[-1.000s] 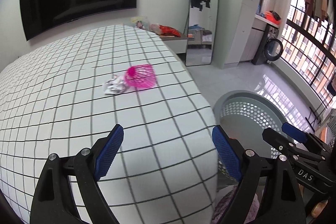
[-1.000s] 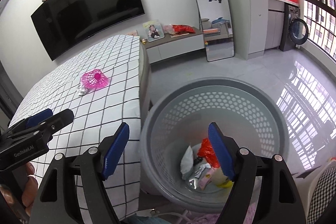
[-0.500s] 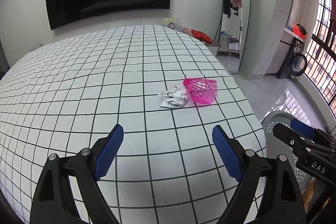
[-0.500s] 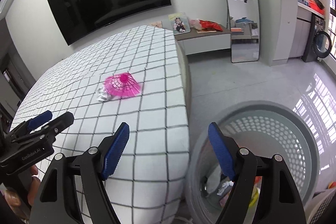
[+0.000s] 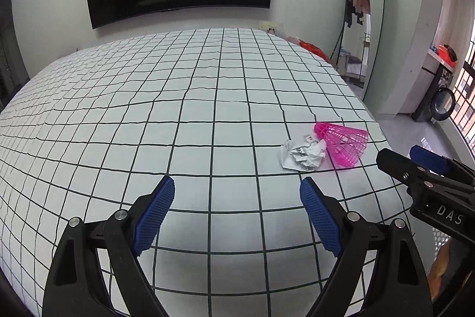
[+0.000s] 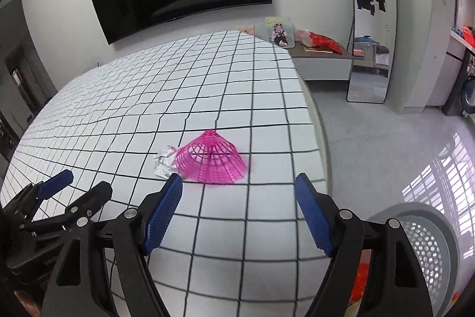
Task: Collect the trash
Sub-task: 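Grasp the pink plastic cone with the right gripper and lift it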
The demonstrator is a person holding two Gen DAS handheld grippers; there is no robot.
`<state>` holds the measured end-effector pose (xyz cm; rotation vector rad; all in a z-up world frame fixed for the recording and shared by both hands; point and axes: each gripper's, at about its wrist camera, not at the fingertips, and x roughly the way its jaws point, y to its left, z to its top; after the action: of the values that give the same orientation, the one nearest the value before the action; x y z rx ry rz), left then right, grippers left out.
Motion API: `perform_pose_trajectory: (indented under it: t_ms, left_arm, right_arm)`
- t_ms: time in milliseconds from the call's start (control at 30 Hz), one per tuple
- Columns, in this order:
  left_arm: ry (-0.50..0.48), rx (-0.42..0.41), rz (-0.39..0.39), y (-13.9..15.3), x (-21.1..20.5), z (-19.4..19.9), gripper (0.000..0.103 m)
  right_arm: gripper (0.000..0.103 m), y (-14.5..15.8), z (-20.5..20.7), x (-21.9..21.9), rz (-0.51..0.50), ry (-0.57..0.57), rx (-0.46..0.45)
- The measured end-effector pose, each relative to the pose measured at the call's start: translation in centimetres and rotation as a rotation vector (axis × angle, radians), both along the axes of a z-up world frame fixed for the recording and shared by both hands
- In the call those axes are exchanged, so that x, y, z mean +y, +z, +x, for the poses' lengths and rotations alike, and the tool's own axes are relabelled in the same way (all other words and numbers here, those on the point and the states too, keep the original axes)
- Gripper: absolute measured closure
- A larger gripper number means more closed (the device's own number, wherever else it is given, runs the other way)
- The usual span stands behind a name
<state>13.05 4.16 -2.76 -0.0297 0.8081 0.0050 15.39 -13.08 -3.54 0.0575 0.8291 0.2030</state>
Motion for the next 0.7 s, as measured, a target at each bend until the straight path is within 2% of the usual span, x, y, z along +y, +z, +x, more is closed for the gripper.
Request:
perform_pose_trajectory:
  t_ms: [300, 567, 700]
  left_arm:
    - [0.015, 0.026, -0.039, -0.7, 1.0, 0.7, 0.019]
    - [0.014, 0.027, -0.049, -0.7, 1.1, 0.4, 0.019]
    - [0.011, 0.023, -0.049, -0.6, 1.2, 0.2, 0.019]
  right_arm:
    - [0.022, -0.5, 3.1, 2.8, -0.014, 0.027, 0.001]
    - [0.022, -2.3, 4.9, 3.0, -0.067, -0.008, 0.029]
    - [0.022, -2.8, 5.5, 2.5, -0.060, -0.022, 0.042]
